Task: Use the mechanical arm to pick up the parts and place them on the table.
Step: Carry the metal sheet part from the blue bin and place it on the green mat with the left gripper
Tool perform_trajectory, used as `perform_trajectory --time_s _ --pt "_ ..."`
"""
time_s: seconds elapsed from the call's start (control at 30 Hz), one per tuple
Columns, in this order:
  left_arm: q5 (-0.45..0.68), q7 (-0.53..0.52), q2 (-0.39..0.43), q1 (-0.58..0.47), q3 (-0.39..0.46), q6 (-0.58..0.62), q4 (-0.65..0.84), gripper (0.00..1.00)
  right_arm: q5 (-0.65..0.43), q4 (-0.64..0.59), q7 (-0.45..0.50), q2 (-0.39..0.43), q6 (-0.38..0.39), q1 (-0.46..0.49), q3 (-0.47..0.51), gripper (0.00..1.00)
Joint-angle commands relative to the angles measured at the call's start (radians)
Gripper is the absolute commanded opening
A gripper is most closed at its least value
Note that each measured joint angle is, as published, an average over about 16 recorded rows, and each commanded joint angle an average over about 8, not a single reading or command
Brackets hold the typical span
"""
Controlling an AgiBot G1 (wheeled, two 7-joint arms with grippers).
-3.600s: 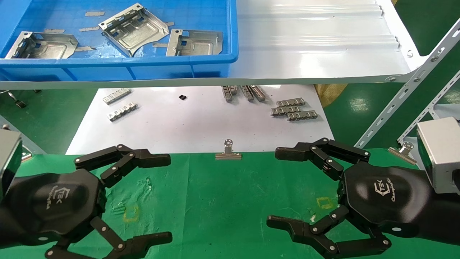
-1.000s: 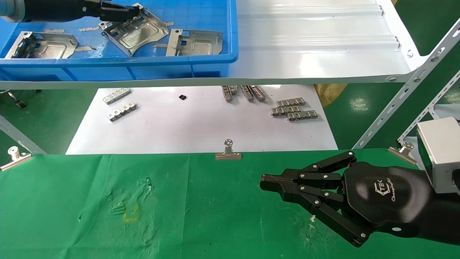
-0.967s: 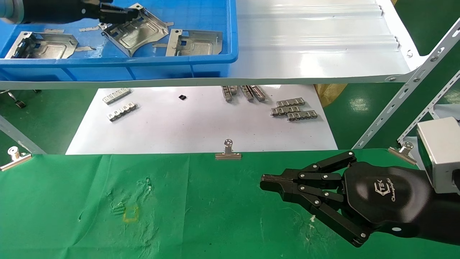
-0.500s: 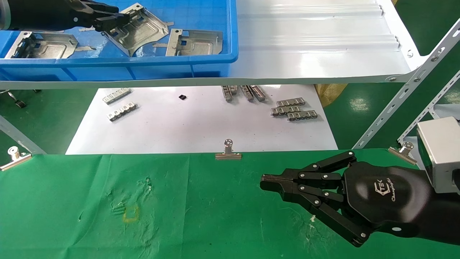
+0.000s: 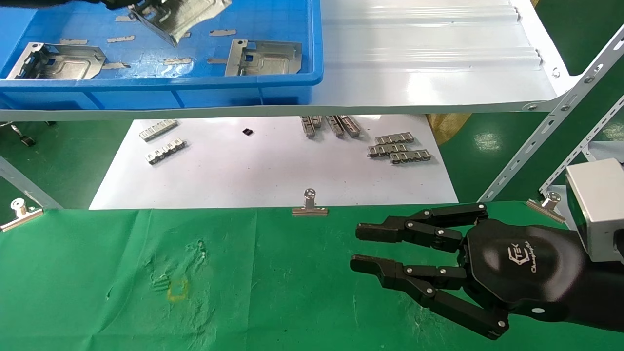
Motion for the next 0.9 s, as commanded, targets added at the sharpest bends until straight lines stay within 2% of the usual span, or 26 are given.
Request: perform_trajectory --time_s 0.03,0.27,0.43,0.57,0.77,0.9 --pt "-0.013 0.013 -0.019 -0.018 -0.009 0.051 -0.011 0.00 0.000 0.000 0.000 0.000 0.000 0.000 0.000 1.00" --pt "-0.045 0.073 -0.075 -0.061 -0.024 0.298 -0.045 0.00 0.000 0.000 0.000 0.000 0.000 0.000 0.000 1.00" --pt "-0.094 0.114 -0.109 -0.027 -0.018 0.384 -0.120 0.00 0.000 0.000 0.000 0.000 0.000 0.000 0.000 1.00" --pt "-0.220 0.116 -0.180 0.074 0.028 0.396 -0.327 0.00 0.000 0.000 0.000 0.000 0.000 0.000 0.000 1.00" --pt "-0.497 0.069 -0.391 0.276 0.177 0.383 -0.772 0.00 0.000 0.000 0.000 0.000 0.000 0.000 0.000 1.00" --pt "-0.512 0.157 -0.467 0.351 0.283 0.372 -0.904 0.00 0.000 0.000 0.000 0.000 0.000 0.000 0.000 1.00"
